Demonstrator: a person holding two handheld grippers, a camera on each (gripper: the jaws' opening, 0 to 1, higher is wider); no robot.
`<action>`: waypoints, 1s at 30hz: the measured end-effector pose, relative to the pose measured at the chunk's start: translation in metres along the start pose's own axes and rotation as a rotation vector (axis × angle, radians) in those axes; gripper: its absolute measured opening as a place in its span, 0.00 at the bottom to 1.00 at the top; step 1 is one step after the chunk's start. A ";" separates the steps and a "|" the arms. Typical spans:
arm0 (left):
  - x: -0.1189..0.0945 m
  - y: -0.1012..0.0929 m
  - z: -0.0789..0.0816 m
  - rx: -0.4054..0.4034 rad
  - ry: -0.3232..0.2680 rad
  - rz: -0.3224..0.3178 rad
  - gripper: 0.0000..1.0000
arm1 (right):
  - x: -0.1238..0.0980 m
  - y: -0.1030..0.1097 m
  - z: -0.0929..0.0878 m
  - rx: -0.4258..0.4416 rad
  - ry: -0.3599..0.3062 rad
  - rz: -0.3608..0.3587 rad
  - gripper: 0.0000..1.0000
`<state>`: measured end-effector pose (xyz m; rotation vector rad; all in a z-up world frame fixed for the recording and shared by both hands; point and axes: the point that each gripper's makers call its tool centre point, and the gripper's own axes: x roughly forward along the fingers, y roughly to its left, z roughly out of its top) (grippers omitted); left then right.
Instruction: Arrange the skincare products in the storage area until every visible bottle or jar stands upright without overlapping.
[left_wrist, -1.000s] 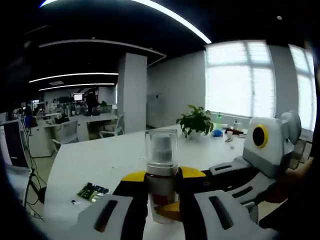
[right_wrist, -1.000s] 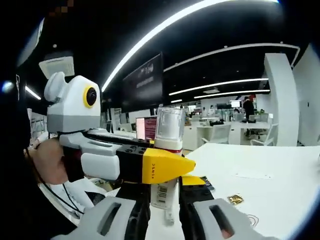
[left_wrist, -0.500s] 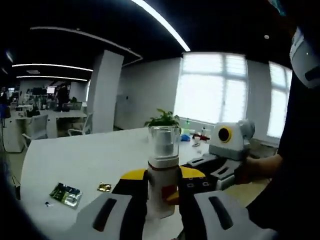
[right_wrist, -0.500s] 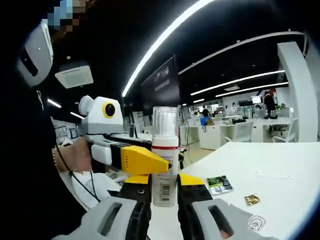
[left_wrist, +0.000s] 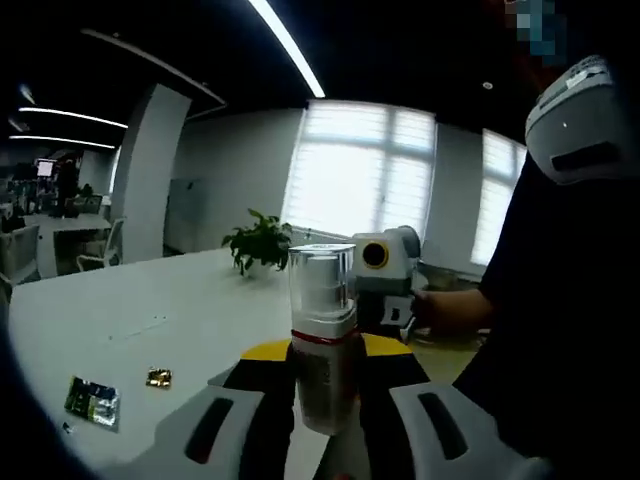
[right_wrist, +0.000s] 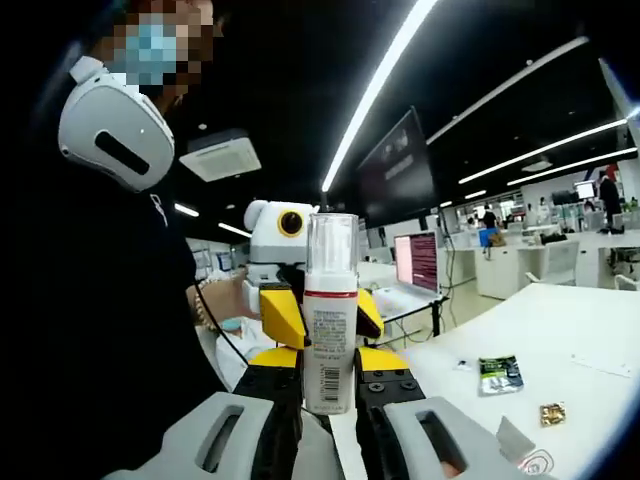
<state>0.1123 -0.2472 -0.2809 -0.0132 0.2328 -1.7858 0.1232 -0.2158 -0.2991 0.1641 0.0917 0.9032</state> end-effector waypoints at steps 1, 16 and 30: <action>0.001 0.000 -0.001 0.012 0.008 0.004 0.19 | 0.000 0.000 -0.001 -0.003 0.004 0.000 0.10; 0.006 0.006 -0.019 0.108 0.047 0.057 0.18 | -0.028 -0.016 -0.016 -0.050 0.130 -0.091 0.16; 0.009 0.010 -0.035 0.117 0.058 0.066 0.18 | -0.041 -0.012 0.018 -0.030 0.106 -0.088 0.21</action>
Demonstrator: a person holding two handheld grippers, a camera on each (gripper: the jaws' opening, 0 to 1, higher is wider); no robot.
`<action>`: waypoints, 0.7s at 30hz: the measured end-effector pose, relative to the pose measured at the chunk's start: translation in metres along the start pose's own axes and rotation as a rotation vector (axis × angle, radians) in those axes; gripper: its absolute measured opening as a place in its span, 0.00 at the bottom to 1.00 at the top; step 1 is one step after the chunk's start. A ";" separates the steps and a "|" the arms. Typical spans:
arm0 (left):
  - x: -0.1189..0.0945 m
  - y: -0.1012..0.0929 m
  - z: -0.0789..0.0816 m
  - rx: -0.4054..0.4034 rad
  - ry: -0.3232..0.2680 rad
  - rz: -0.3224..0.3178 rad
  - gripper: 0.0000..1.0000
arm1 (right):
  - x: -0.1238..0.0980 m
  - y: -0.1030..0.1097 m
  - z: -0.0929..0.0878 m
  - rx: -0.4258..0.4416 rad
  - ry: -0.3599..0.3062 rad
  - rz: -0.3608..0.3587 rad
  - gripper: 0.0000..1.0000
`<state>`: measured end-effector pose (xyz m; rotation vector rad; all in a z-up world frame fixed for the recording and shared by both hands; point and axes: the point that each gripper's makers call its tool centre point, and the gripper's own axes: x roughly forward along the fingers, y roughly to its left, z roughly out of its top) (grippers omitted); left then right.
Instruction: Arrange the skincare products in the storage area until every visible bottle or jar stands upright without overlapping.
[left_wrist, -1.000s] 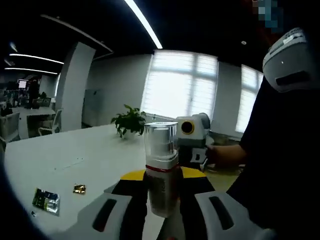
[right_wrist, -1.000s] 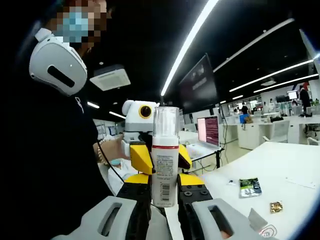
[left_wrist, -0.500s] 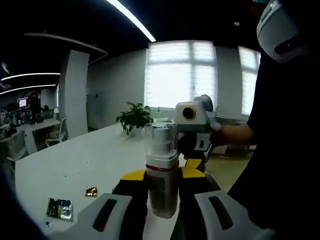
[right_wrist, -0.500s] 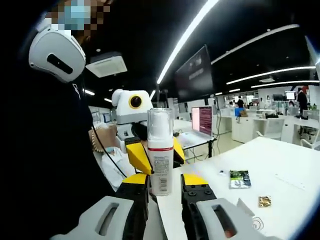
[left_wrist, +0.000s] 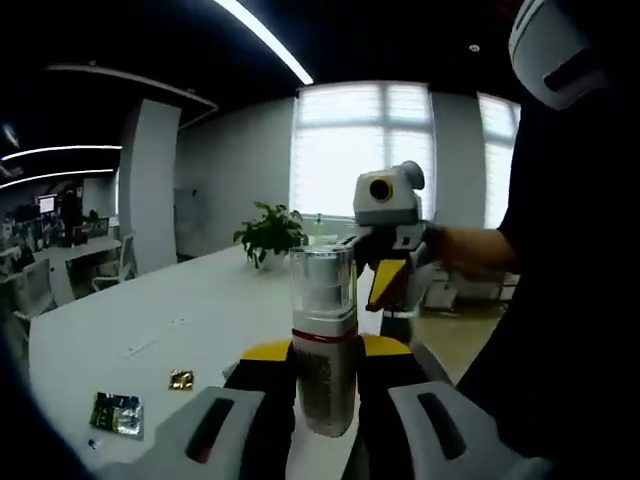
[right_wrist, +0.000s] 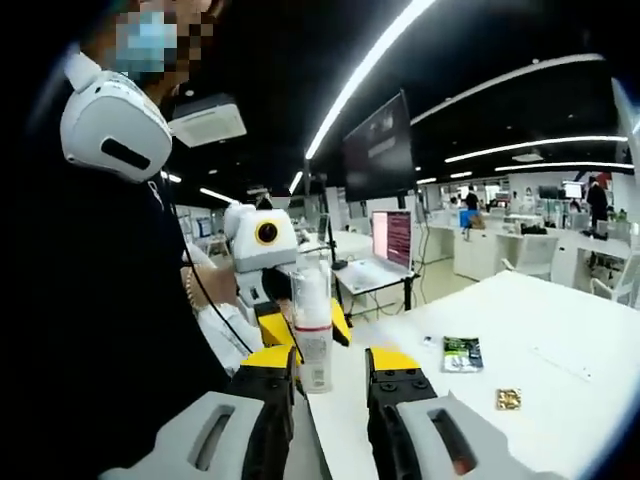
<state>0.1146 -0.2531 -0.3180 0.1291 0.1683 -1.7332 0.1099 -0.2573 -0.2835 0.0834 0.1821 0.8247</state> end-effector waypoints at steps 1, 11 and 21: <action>0.001 -0.001 -0.001 0.001 0.004 -0.003 0.18 | 0.003 0.003 0.004 -0.004 -0.005 0.011 0.22; 0.008 -0.007 -0.007 0.034 0.026 -0.021 0.18 | 0.022 0.012 -0.004 -0.014 0.052 0.045 0.26; 0.012 -0.014 -0.010 0.023 0.029 -0.025 0.19 | 0.017 0.007 -0.014 -0.030 0.073 0.032 0.10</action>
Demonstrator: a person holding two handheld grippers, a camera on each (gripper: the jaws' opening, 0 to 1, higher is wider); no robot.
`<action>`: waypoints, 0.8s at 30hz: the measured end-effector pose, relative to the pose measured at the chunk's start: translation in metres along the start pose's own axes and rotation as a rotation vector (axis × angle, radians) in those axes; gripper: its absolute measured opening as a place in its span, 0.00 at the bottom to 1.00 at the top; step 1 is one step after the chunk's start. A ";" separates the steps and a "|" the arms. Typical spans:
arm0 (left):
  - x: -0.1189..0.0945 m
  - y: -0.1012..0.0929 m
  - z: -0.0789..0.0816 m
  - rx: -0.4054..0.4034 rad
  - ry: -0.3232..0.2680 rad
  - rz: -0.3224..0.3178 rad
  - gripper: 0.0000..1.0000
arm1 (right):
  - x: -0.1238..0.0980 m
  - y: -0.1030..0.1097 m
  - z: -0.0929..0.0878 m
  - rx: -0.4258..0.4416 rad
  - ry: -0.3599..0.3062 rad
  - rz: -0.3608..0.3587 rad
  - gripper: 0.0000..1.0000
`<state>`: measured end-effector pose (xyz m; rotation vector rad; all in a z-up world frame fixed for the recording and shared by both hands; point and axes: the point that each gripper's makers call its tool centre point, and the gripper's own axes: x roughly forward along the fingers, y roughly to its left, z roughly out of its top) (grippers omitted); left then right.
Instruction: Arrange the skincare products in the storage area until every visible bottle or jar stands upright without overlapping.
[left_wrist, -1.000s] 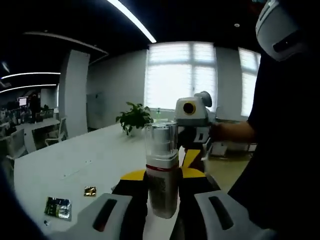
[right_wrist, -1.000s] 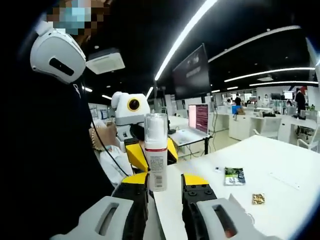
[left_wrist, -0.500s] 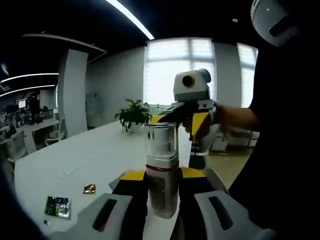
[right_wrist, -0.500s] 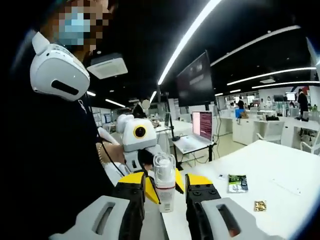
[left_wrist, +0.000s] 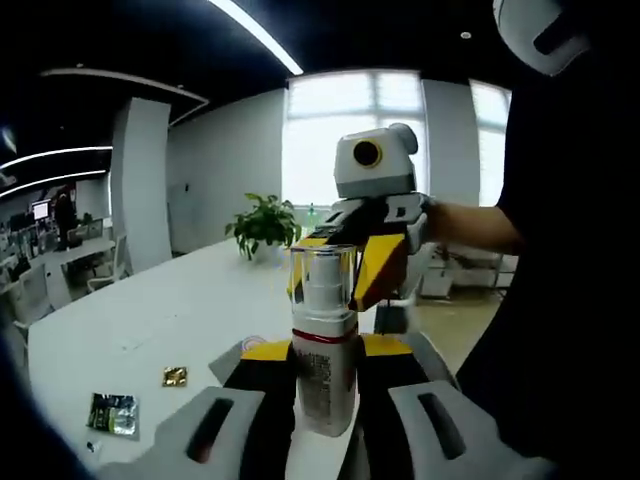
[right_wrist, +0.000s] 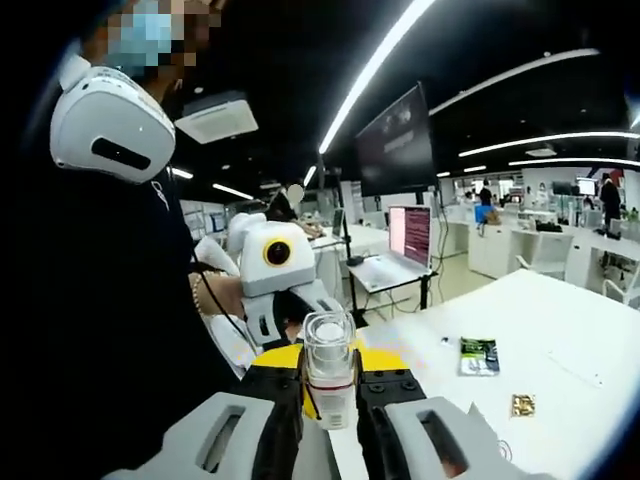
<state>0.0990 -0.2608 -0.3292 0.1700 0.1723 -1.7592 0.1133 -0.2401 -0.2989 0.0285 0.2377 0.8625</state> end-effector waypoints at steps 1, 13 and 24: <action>0.000 -0.001 0.000 -0.002 0.000 -0.002 0.19 | 0.000 0.000 -0.001 0.002 0.002 -0.001 0.10; 0.004 0.002 -0.014 -0.033 0.031 0.004 0.22 | 0.001 -0.005 -0.016 -0.070 0.013 -0.010 0.09; 0.003 0.007 -0.043 -0.053 0.118 0.042 0.43 | -0.003 -0.023 -0.050 -0.100 0.094 -0.067 0.09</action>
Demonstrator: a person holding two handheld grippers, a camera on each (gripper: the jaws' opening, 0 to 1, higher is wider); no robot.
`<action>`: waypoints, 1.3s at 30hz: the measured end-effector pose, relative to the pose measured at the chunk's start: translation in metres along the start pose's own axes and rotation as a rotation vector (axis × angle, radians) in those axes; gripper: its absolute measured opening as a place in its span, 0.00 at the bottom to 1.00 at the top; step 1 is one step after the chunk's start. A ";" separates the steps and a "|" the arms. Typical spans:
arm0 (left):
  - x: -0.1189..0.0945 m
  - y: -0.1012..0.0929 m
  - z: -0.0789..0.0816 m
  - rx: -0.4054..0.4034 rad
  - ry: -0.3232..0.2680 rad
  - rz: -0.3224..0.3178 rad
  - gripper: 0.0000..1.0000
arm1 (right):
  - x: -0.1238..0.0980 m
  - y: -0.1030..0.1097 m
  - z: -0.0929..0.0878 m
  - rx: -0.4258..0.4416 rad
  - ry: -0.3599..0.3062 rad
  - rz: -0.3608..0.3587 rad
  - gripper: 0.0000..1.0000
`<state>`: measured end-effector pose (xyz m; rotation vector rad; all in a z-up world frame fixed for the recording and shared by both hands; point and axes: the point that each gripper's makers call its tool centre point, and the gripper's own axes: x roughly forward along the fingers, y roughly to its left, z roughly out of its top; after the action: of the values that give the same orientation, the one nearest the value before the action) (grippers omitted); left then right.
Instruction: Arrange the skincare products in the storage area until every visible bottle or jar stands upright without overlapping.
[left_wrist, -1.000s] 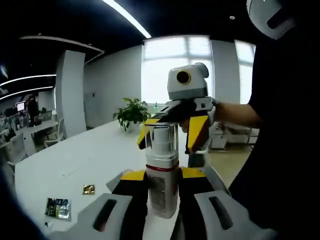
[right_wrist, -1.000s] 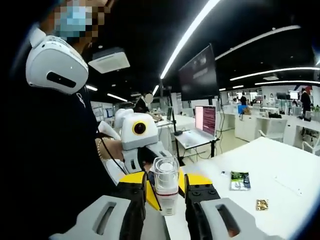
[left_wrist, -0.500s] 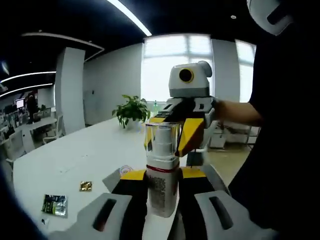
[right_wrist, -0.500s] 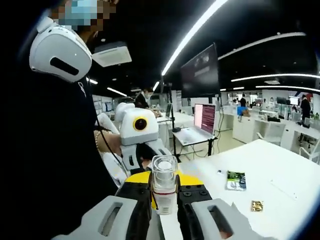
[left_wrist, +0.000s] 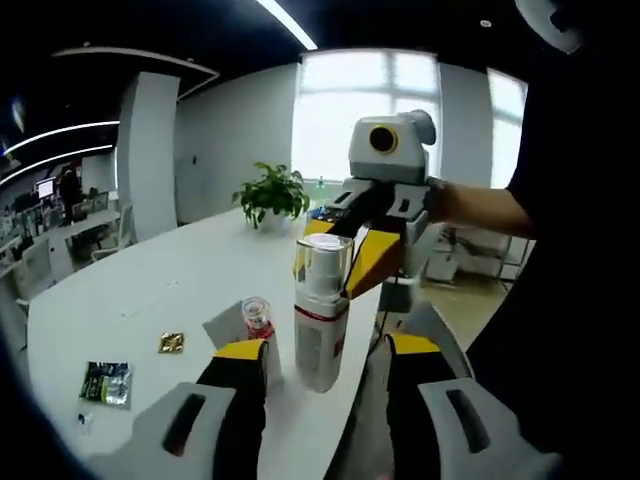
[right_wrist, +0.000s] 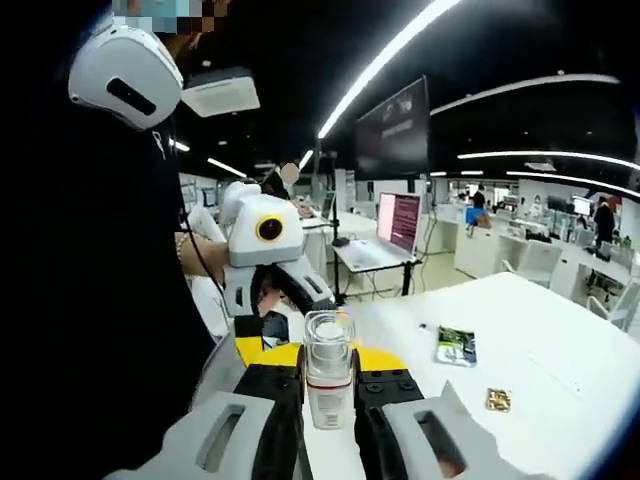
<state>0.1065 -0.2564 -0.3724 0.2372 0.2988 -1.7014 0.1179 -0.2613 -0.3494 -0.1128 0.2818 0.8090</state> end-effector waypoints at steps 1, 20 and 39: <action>0.000 0.001 -0.002 -0.001 0.004 0.006 0.44 | 0.001 -0.001 -0.004 0.001 0.006 -0.001 0.09; -0.040 0.047 -0.043 -0.084 0.061 0.203 0.74 | 0.005 -0.037 -0.076 0.014 0.082 -0.067 0.09; -0.053 0.059 -0.065 -0.128 0.081 0.293 0.89 | 0.011 -0.061 -0.119 0.012 0.113 -0.108 0.09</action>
<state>0.1724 -0.1938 -0.4203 0.2427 0.4111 -1.3801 0.1452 -0.3204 -0.4671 -0.1615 0.3835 0.6949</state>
